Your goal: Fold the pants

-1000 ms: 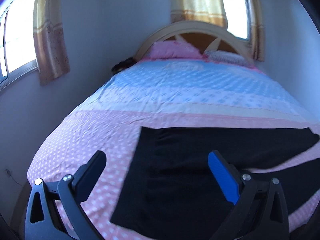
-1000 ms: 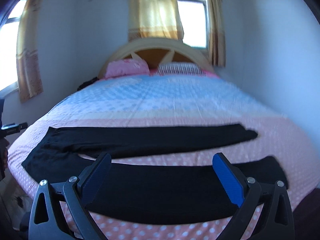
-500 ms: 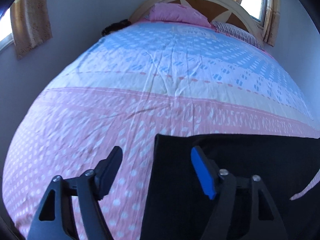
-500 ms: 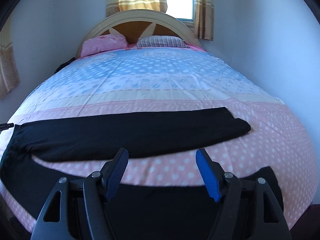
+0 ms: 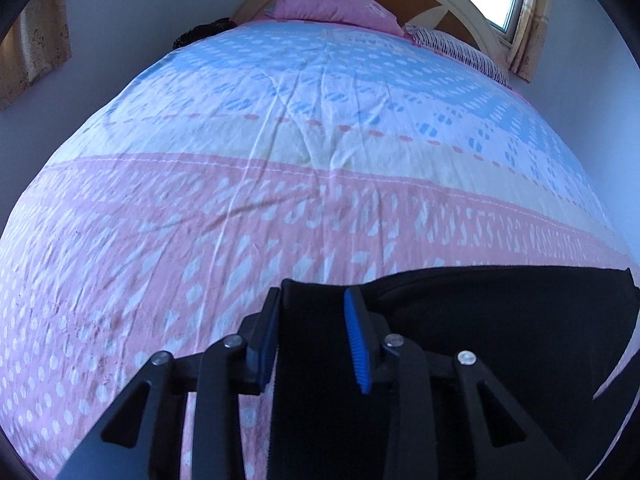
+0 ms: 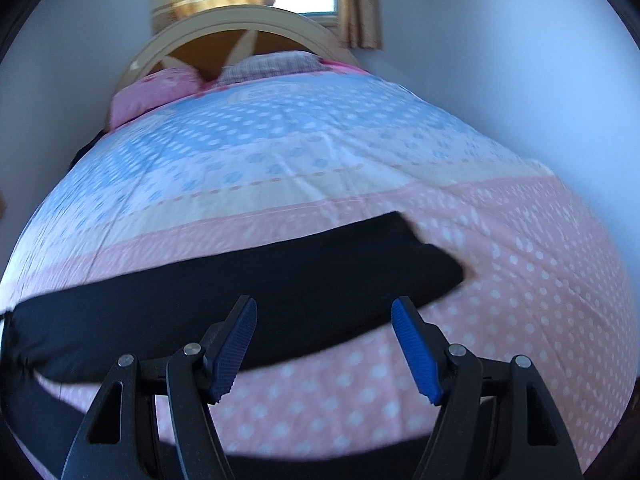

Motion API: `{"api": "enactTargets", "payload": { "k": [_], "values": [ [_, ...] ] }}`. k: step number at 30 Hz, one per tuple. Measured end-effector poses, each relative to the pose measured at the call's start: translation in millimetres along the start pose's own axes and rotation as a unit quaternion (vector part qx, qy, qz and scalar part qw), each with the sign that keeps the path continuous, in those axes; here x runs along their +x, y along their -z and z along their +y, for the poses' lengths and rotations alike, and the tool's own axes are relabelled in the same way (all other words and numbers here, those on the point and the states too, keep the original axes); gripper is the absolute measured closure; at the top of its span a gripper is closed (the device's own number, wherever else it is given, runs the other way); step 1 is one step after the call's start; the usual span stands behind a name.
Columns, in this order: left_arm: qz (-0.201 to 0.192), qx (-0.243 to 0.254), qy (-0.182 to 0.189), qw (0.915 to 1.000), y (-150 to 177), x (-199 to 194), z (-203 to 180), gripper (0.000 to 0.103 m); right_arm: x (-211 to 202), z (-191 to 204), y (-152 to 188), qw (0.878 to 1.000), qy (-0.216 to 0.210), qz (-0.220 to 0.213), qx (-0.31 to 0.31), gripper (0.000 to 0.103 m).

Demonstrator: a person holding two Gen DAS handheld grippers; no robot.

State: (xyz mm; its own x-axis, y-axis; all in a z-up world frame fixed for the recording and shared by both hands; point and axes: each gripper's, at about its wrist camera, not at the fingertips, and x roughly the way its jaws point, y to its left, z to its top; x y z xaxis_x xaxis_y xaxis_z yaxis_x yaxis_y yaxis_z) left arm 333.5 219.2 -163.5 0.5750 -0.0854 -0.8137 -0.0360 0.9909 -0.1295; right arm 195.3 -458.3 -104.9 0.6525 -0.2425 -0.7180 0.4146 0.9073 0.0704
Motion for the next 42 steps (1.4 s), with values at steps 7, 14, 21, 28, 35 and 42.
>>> {"api": "enactTargets", "payload": {
  "k": [7, 14, 21, 28, 35, 42],
  "values": [
    [0.005, 0.016, -0.016, 0.9997, -5.7, 2.0, -5.2, 0.065, 51.8, -51.1, -31.2, 0.997, -0.008, 0.048, 0.068, 0.032],
    [0.009, 0.031, -0.018, 0.9993, -6.7, 2.3, -5.6, 0.064, 98.4, -69.1, -64.9, 0.995, 0.001, 0.072, 0.063, 0.032],
    [0.002, 0.004, 0.0, 1.0, -6.7, 5.7, -1.3, 0.064, 145.7, -78.5, -78.4, 0.992, -0.015, 0.109, 0.065, 0.032],
    [-0.008, -0.009, 0.013, 0.9999, -10.7, 8.9, -1.6, 0.08, 156.4, -69.0, -77.8, 0.991, -0.042, 0.119, 0.034, 0.08],
    [-0.05, -0.012, 0.056, 0.9971, -11.2, -12.2, 4.7, 0.09, 120.9, -69.5, -74.6, 0.996, -0.036, 0.074, 0.03, 0.095],
    [-0.104, -0.014, 0.098, 0.9896, -5.3, -64.1, 9.8, 0.09, 42.4, -76.9, -70.2, 0.998, -0.047, -0.004, 0.033, 0.095]
  ]
}}
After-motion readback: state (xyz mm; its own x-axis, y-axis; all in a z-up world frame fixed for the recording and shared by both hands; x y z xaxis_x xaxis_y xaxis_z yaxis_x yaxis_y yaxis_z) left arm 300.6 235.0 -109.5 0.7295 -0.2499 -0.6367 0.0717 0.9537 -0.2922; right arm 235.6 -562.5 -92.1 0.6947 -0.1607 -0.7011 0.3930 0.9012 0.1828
